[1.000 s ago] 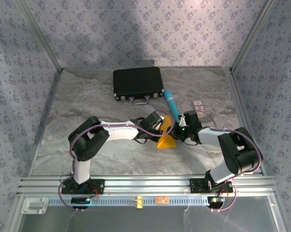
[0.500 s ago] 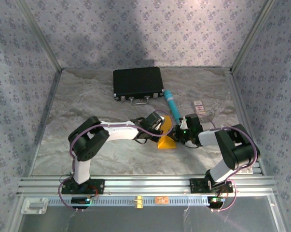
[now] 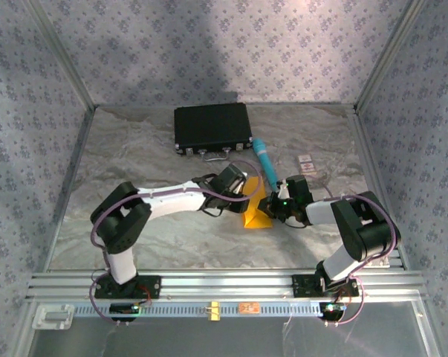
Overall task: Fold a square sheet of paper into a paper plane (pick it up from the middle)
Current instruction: Fold the triangle a second time at the center of the table.
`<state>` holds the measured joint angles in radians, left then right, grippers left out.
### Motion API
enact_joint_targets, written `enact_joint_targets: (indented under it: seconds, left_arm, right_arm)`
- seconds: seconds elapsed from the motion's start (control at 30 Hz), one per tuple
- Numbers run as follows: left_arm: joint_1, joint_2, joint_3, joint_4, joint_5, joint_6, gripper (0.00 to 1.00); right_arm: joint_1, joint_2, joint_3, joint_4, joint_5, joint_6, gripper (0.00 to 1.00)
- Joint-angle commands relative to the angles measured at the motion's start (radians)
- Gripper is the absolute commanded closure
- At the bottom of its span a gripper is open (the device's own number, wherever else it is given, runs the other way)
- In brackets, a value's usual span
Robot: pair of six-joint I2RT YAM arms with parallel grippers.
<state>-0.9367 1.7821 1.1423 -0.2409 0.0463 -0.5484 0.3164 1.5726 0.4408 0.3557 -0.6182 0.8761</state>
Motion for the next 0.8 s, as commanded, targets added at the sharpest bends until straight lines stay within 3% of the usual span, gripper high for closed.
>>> enact_joint_targets:
  seconds: [0.0,0.17,0.3,0.77]
  left_arm:
    - [-0.005,-0.052,0.004,-0.016,0.069,-0.059,0.7]
    - [-0.027,-0.007,0.041,0.017,0.245,-0.06,0.91]
    - [-0.045,0.076,0.119,-0.036,0.295,-0.053,0.96]
    - [-0.031,0.155,0.128,-0.015,0.297,-0.099,0.95]
  right_arm:
    - [-0.01,0.016,-0.031,-0.09,0.067,-0.003,1.0]
    - [-0.01,0.012,-0.032,-0.095,0.072,0.004,1.0]
    - [-0.01,0.01,-0.031,-0.096,0.071,0.003,1.0]
    - [-0.005,0.008,-0.031,-0.098,0.069,-0.001,1.0]
